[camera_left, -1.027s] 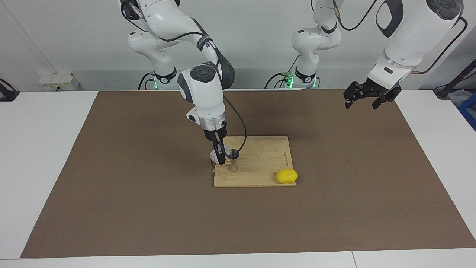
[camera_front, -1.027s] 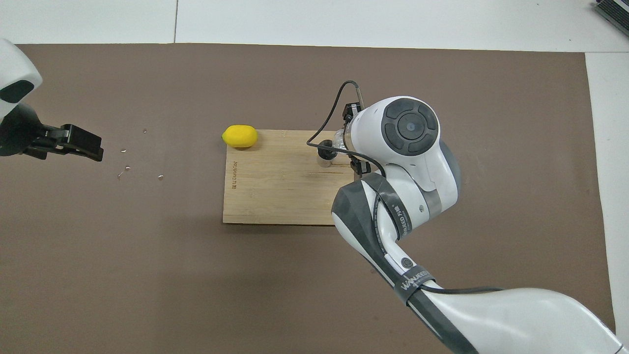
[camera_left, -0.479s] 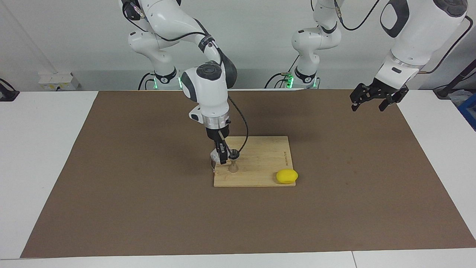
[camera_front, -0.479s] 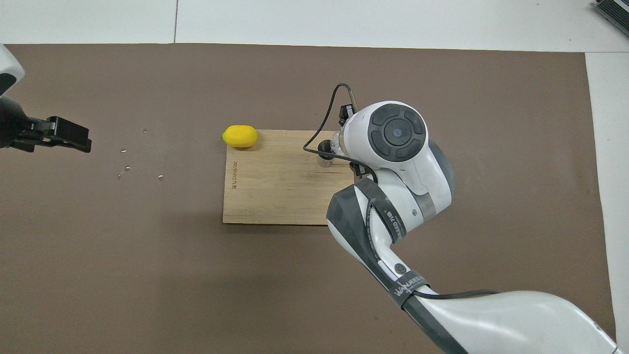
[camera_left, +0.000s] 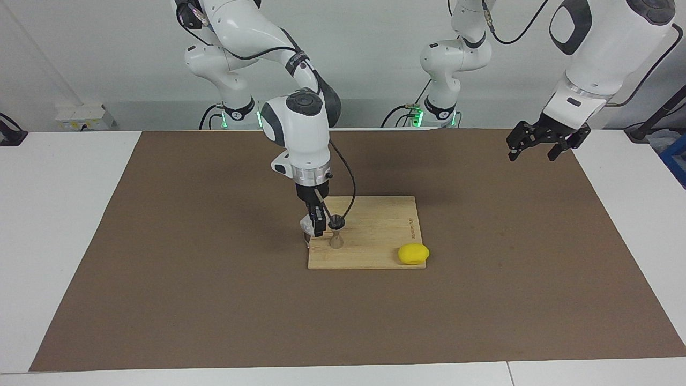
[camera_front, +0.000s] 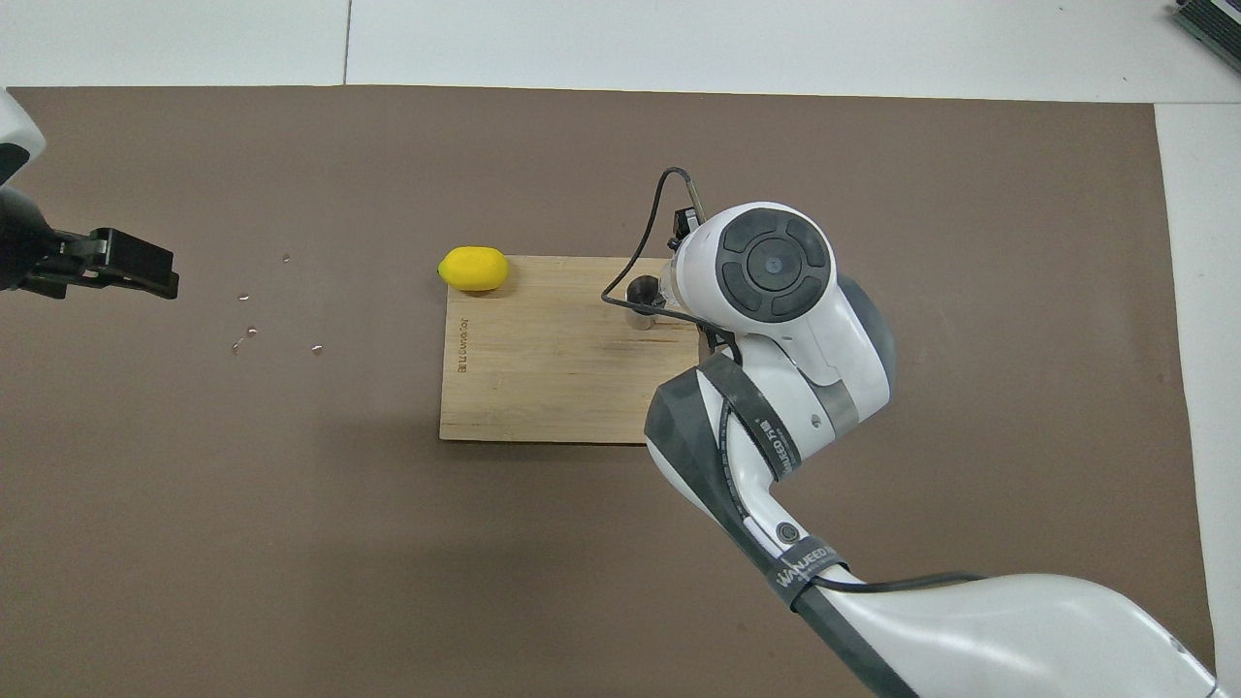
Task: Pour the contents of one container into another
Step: 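Tilt the glass with the right gripper to pour into the dark cup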
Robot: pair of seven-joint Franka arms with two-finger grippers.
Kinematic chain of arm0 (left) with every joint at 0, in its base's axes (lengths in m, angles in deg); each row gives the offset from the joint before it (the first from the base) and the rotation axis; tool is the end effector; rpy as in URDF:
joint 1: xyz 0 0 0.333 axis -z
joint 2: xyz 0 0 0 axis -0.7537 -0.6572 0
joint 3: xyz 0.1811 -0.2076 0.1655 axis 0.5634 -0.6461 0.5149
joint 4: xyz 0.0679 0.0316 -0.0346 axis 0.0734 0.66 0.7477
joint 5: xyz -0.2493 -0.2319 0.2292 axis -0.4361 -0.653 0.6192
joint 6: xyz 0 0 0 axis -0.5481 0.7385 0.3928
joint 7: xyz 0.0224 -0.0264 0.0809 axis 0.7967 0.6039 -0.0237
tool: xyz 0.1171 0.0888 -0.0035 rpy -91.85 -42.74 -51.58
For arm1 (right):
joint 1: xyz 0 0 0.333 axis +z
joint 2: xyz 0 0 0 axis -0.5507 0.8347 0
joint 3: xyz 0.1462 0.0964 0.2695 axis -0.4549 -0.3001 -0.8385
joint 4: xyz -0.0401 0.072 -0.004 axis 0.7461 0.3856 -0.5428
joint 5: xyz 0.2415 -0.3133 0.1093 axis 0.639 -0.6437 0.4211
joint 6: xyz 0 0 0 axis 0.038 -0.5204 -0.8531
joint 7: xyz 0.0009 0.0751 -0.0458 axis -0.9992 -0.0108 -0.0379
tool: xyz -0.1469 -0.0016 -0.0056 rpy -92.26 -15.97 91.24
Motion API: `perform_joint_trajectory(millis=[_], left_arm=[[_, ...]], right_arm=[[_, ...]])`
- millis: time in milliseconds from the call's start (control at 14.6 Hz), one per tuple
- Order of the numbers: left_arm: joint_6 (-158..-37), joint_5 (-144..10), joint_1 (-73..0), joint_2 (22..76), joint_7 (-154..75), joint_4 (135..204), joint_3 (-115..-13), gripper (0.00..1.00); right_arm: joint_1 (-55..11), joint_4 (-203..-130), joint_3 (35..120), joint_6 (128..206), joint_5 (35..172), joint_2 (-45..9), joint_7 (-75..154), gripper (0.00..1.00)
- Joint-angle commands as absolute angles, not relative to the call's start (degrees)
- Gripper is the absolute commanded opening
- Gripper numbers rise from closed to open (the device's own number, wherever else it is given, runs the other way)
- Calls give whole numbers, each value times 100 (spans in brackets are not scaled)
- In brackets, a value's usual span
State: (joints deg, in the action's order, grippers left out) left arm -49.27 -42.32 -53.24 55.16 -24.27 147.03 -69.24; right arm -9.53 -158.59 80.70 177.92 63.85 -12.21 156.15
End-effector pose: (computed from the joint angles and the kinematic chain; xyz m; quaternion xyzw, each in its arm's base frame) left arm 0.5920 -0.0410 0.5795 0.9994 -0.0350 -0.0037 0.0059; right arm 0.6293 0.3194 0.3765 -0.7814 0.6125 -0.0906 0.0780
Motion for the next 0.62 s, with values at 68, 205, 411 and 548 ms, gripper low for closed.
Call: perform_joint_trajectory(millis=[68, 205, 411, 548], left_arm=[[-5047, -4141, -5383, 5672, -2490, 14901, -6960, 100], [-5047, -4141, -5383, 5672, -2490, 14901, -6960, 100], [-5047, -4141, -5383, 5672, -2482, 14901, -6960, 100], [-5047, -4141, -5383, 5672, -2490, 14901, -6960, 100]], right_arm=[[-898, -15735, 8032, 17691, 6132, -1140, 15758, 0], [-898, -15744, 8041, 17700, 6123, -1140, 15758, 0], [-889, -15753, 8041, 17709, 6123, -1140, 15750, 0], [-889, -15735, 8032, 17700, 6141, -1140, 15750, 0]])
